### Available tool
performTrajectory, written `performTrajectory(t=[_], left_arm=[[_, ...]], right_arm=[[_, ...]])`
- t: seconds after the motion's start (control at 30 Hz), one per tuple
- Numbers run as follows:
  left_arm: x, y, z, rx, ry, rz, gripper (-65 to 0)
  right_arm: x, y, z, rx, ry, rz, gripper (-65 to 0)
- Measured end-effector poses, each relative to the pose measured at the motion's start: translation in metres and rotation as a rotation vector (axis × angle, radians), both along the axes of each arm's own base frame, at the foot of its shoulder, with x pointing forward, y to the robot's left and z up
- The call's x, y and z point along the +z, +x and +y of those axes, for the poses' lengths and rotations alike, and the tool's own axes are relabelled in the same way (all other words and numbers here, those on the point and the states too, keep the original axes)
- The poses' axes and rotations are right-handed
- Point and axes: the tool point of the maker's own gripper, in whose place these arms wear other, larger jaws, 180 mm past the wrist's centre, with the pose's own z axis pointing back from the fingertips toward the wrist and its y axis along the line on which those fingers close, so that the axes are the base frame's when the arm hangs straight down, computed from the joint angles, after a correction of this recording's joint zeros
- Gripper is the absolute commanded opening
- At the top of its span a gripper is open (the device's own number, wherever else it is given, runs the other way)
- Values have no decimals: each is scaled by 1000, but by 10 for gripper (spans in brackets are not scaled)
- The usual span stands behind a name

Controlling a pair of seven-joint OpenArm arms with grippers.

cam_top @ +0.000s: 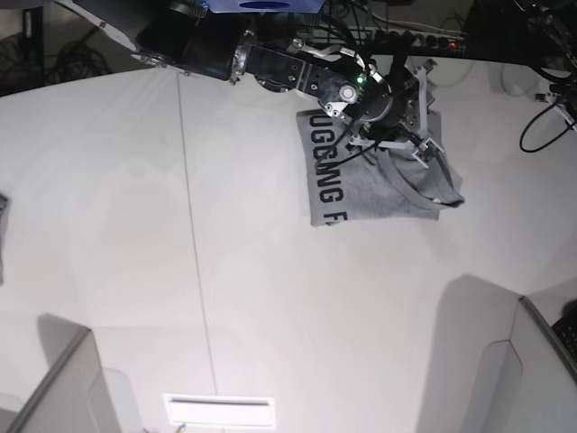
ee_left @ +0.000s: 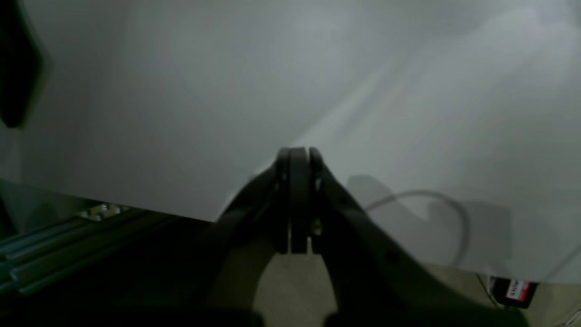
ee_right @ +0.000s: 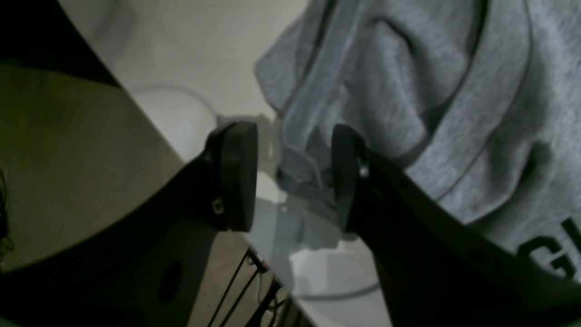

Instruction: Fold the T-shirt properly

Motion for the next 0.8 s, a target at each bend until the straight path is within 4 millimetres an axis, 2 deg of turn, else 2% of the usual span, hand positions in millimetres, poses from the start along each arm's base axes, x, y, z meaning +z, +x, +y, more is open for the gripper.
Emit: performTrajectory(t=[0.1, 0.23, 0.33, 0.37, 0.43, 0.63, 0.8], left_arm=[[1, -2, 10, 6, 8, 17, -650], [-1, -5, 10, 12, 4, 25, -650], [1, -6, 12, 20, 7, 18, -650], [2, -8, 15, 33, 7, 10, -650], [7, -14, 23, 63, 19, 4, -650], [8, -17, 26, 76, 23, 2, -650], [7, -18, 25, 78, 18, 5, -650]], right_arm=[[-9, 5, 2, -7, -23, -15, -408], [-22, -2, 3, 41, -57, -40, -413], [-22, -2, 3, 41, -57, -39, -431], [-21, -1, 4, 41, -52, -44, -473], [-21, -1, 4, 42, -51, -46, -636], [1, -3, 15, 55, 17, -65, -650], [26, 2, 26, 71, 87, -125, -650]])
